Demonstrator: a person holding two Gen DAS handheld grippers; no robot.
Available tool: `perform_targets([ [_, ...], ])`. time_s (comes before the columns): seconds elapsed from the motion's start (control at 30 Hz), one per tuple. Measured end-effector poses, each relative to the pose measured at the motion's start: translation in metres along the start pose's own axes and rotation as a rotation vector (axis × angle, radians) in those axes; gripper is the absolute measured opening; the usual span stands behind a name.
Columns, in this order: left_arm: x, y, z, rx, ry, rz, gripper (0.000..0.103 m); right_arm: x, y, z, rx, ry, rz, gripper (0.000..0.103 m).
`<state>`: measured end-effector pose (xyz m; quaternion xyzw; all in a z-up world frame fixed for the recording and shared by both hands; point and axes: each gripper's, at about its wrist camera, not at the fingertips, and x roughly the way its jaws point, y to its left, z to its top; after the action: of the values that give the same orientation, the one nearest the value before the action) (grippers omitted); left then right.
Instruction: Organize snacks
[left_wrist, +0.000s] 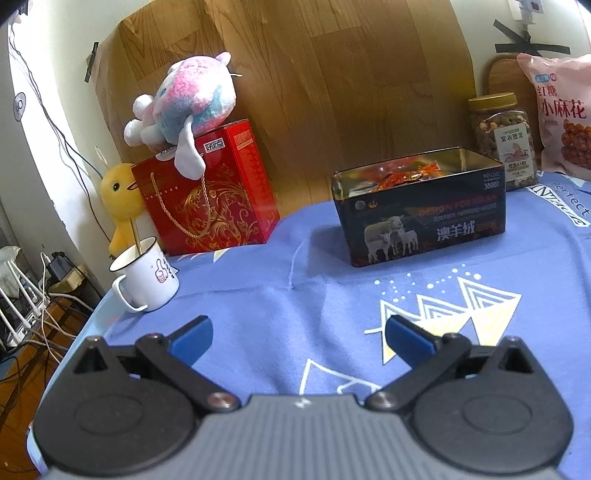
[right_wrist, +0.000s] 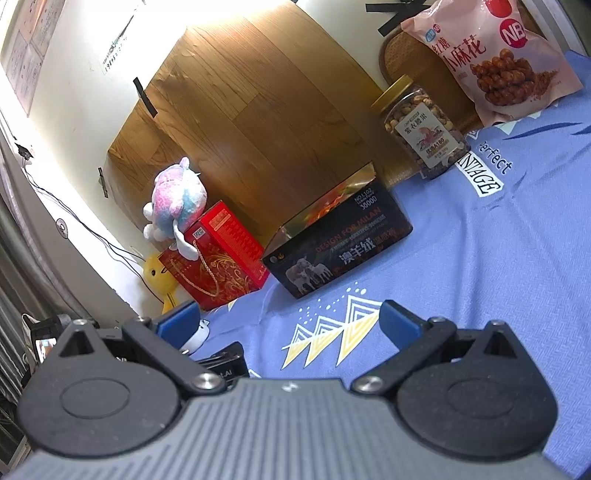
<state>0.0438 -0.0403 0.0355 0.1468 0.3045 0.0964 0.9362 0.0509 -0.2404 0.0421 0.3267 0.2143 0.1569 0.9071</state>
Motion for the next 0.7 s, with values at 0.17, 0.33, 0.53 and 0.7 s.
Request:
perform_targets([
  [0.17, -0.0011, -0.0014, -0.0006, 0.004, 0.006, -0.021, 0.103, -0.0014, -0.0001, 0.0013, 0.001, -0.007, 0.002, 0.103],
  [0.33, -0.0024, -0.0044, -0.0019, 0.004, 0.023, -0.053, 0.103, -0.0034, 0.0004, 0.0000, 0.002, -0.013, 0.001, 0.103],
  [0.53, -0.0034, -0.0051, -0.0030, 0.001, 0.038, -0.071, 0.103, -0.0040, 0.0005, 0.0001, 0.002, -0.016, 0.002, 0.103],
  [0.7, -0.0006, -0.0042, -0.0035, -0.003, 0.072, -0.077, 0.103, -0.0041, 0.0007, -0.0002, 0.001, -0.016, 0.003, 0.103],
])
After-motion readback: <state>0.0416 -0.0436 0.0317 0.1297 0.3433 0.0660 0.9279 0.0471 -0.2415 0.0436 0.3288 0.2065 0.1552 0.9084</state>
